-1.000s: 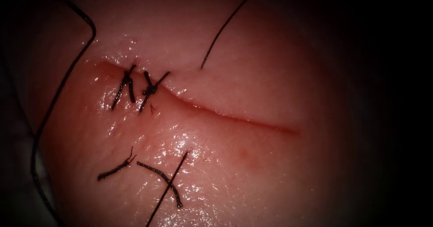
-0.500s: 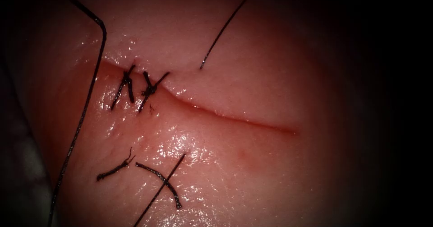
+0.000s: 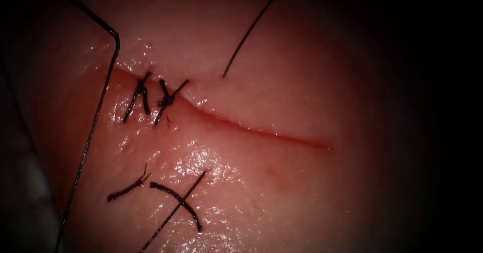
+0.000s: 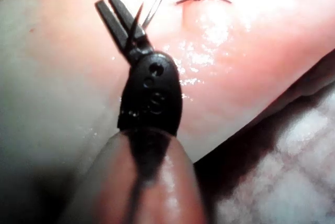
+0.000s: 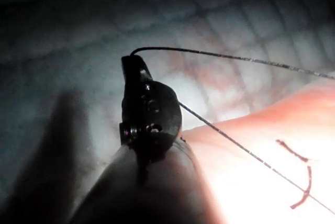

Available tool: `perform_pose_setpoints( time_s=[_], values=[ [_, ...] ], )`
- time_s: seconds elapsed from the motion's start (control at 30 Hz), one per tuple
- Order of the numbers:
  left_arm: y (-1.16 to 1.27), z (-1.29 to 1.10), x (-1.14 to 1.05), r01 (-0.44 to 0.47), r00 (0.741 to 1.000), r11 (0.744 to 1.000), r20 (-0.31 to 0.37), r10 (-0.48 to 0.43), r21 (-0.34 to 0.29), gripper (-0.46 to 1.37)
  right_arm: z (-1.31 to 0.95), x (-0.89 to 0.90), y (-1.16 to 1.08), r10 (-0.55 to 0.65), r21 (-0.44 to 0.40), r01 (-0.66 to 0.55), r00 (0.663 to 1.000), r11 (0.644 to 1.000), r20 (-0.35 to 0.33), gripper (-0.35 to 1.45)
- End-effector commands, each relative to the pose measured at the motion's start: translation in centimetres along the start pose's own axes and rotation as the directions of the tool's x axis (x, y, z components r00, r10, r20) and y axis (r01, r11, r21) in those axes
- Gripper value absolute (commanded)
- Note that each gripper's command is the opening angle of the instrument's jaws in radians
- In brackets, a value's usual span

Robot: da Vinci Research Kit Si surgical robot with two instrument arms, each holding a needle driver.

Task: Wound Closure
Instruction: Pull the string through the cut

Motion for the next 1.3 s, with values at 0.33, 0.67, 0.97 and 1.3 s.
perform_pose_setpoints(
  time_s=[0.33, 0.67, 0.97, 1.3],
  values=[
    [-0.14, -0.07, -0.03, -0.011, 1.0, 1.0, 0.001, 0.011, -0.013, -0.35, -0.64, 0.18, 0.27, 0.033, -0.14, -0.037, 0.999, 0.989, -0.031, 1.26],
    [-0.31, -0.21, -0.04, -0.027, 1.0, 1.0, 0.015, 0.027, 0.01, -0.35, -1.66, 0.34, 0.65, -0.016, -0.251, -0.009, 0.995, 0.968, -0.1, 1.22],
    [-0.3, -0.22, -0.05, -0.037, 0.999, 0.999, 0.016, 0.037, 0.015, -0.35, -2.13, 0.08, 1.06, -0.051, -0.314, 0.02, 0.994, 0.949, -0.092, 1.21],
    [-0.23, -0.19, -0.08, -0.036, 0.999, 0.999, 0.014, 0.035, 0.017, -0.35, -2.19, -0.57, 1.65, -0.036, -0.363, 0.021, 0.999, 0.932, -0.034, 1.2]
  ],
)
